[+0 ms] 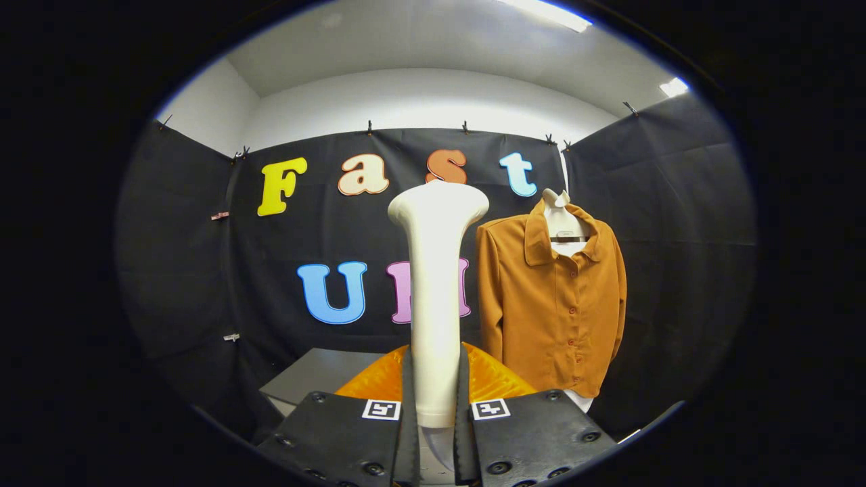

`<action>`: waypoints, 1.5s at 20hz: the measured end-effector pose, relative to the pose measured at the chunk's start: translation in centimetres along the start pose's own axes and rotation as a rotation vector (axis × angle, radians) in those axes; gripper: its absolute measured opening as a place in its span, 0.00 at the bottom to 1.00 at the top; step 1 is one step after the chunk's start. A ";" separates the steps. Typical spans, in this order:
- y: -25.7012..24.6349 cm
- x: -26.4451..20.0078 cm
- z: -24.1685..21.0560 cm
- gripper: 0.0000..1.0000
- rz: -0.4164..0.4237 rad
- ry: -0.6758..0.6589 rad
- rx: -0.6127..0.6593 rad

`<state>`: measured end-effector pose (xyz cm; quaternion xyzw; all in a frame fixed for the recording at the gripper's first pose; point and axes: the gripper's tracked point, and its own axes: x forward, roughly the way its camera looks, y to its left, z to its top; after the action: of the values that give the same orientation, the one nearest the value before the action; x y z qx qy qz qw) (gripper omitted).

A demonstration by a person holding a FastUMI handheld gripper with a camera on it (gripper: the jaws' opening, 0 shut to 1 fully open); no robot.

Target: Iron the clothes twice with a garment steamer, once on the left side and once on the right side.

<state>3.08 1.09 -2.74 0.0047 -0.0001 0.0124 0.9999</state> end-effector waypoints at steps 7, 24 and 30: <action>0.4 -0.4 -0.2 0.23 -0.006 0.002 -0.002; 0.6 0.1 -0.4 0.23 -0.015 0.009 -0.016; 0.6 0.0 -0.4 0.23 -0.018 0.011 -0.009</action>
<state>3.11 1.66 -3.08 0.0002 0.0053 0.0034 1.0000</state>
